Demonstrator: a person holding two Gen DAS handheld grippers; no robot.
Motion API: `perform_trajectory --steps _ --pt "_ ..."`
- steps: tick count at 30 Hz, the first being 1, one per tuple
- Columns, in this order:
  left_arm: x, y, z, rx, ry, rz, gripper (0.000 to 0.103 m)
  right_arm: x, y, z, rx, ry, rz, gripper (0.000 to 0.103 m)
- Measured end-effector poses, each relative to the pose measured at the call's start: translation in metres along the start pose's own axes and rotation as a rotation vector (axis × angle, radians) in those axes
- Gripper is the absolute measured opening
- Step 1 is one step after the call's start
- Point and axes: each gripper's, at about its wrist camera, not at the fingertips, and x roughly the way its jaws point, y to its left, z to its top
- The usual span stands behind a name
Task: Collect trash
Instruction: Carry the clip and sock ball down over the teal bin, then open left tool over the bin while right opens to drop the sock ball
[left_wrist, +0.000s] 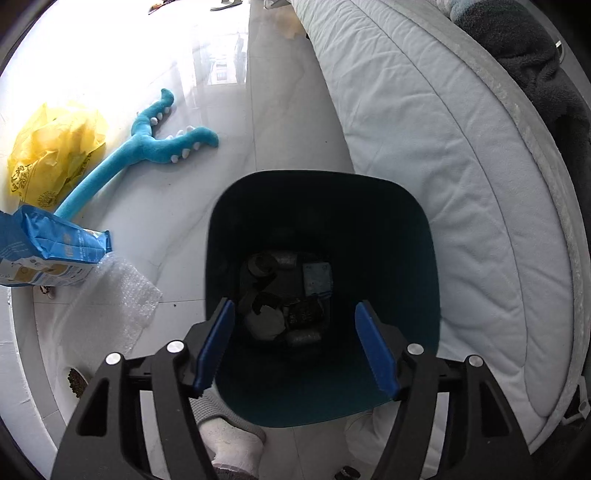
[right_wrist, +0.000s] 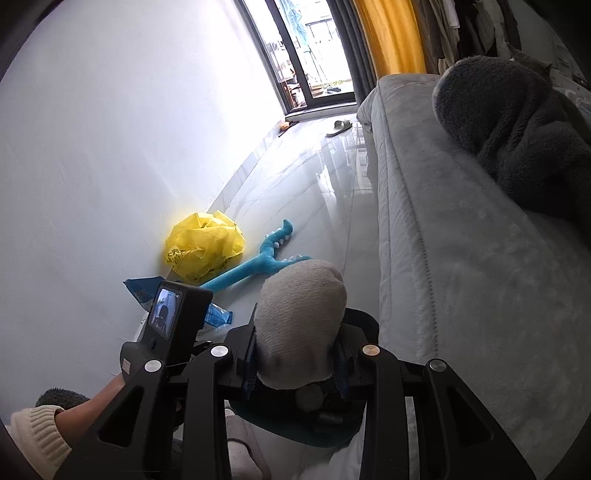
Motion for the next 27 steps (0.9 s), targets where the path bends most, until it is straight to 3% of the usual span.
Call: perform_trajectory --steps 5,13,20,27 --pt "-0.017 0.021 -0.002 -0.035 -0.058 -0.014 0.076 0.03 0.003 0.0 0.002 0.05 -0.008 0.033" --pt "-0.054 0.046 -0.001 -0.049 -0.213 -0.01 0.078 0.081 0.006 -0.012 0.007 0.162 -0.053 0.033" --pt "-0.1 0.046 -0.001 -0.025 -0.395 0.002 0.078 0.117 0.008 -0.024 0.009 0.241 -0.084 0.034" --pt "-0.144 0.041 -0.006 0.01 -0.569 0.031 0.089 0.148 0.013 -0.038 0.011 0.314 -0.116 0.035"
